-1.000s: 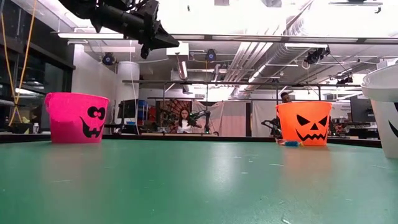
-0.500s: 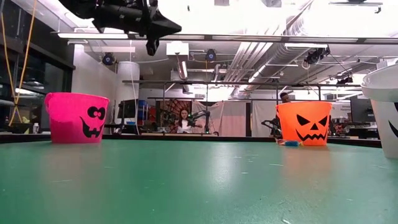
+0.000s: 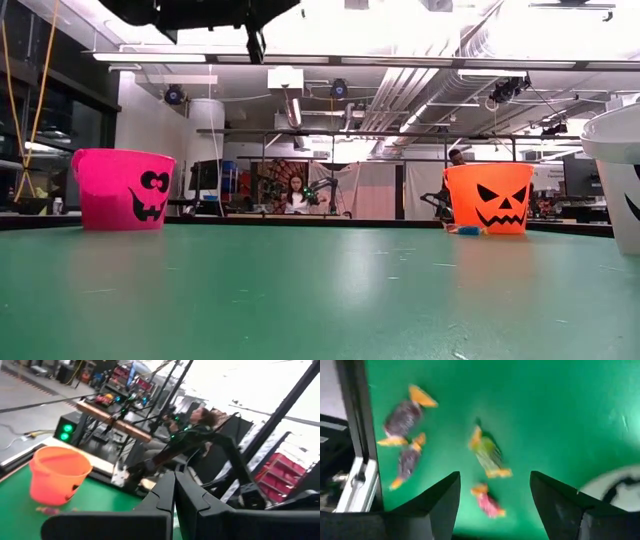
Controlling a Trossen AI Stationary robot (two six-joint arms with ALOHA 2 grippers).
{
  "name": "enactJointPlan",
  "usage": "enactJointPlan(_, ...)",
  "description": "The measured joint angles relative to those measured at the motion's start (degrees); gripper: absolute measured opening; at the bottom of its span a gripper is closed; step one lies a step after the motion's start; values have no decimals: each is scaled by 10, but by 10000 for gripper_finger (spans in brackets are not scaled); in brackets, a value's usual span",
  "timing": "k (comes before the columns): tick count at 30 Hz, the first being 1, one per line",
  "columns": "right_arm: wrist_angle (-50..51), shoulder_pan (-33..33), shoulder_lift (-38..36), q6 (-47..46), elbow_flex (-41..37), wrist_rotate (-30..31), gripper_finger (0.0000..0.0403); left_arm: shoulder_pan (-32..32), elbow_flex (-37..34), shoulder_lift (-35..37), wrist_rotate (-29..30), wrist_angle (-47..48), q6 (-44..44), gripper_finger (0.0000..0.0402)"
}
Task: Sort candy by brand, put in halloween buckets
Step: Put the green candy into the orange bucket
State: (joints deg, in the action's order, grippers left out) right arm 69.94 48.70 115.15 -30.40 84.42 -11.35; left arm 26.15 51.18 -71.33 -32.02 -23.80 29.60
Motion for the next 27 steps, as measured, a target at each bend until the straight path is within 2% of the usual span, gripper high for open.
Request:
enactJointPlan(6, -49, 24, 0, 7, -21, 48, 232, -17, 0, 11, 19, -10, 3, 0)
enactJointPlan(14, -99, 27, -1, 6, -74, 40, 221, -20, 0, 13, 43, -10, -1, 0)
enactJointPlan(18, -108, 28, -3, 5, -83, 43, 162, -20, 0, 13, 43, -9, 1, 0)
enactJointPlan(23, -91, 26, -1, 7, -66, 45, 31, -20, 0, 13, 65, 8, -33, 0)
enactJointPlan(25, -79, 22, -3, 9, -52, 48, 21, -19, 0, 13, 85, 29, -51, 0)
enactJointPlan(27, -61, 14, -19, 9, -37, 63, 34, -19, 0, 13, 104, 49, -64, 0)
